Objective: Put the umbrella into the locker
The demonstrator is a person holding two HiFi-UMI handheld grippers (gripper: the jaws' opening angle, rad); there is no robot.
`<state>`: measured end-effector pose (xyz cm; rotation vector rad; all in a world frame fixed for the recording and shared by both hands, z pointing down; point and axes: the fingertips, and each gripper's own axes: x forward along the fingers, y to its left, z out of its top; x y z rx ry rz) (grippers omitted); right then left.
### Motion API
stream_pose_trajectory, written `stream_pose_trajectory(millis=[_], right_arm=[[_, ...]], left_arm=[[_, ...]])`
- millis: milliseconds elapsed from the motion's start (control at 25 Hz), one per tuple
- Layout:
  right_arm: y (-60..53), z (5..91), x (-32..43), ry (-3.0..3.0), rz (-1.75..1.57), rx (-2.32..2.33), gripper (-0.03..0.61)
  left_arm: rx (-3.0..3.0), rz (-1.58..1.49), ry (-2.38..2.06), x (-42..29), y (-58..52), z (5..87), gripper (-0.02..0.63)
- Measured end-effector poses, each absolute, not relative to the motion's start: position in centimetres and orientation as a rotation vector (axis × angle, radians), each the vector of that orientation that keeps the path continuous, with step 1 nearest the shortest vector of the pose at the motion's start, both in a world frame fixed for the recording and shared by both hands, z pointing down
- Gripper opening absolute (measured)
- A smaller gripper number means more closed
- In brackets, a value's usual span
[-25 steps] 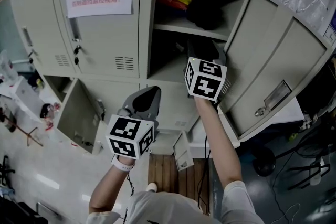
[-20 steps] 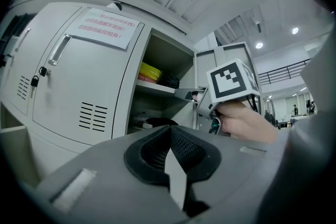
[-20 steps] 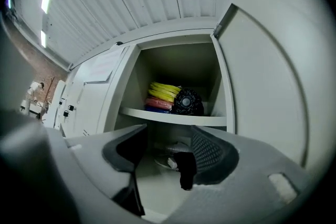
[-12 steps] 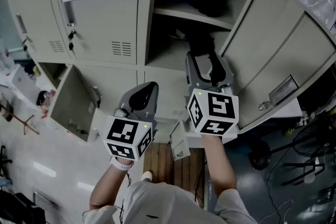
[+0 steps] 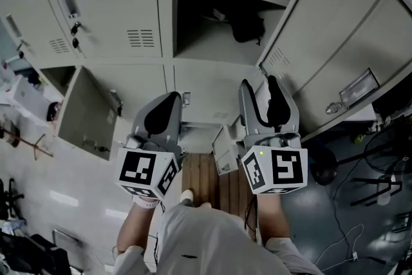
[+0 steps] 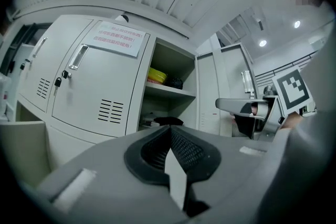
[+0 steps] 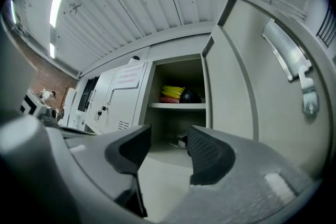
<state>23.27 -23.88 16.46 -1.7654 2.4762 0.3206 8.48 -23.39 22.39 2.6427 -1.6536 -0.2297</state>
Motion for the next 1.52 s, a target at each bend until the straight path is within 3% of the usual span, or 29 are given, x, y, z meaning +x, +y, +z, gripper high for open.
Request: stream_pose_trajectory(millis=[440,1520], right_arm=[[-21.0,20.8,24.0,2.528,0.317,-1.778,0.017],[-19.4,32.8,26.5,2.671,-0.011,-1.807,0.002]], left_arm=[[2.723,-0.188,-1.584,9.6,-20.8,24.3,0.017],[2.669,-0.102,-1.548,10.1,-18.7,30.5,0.017]])
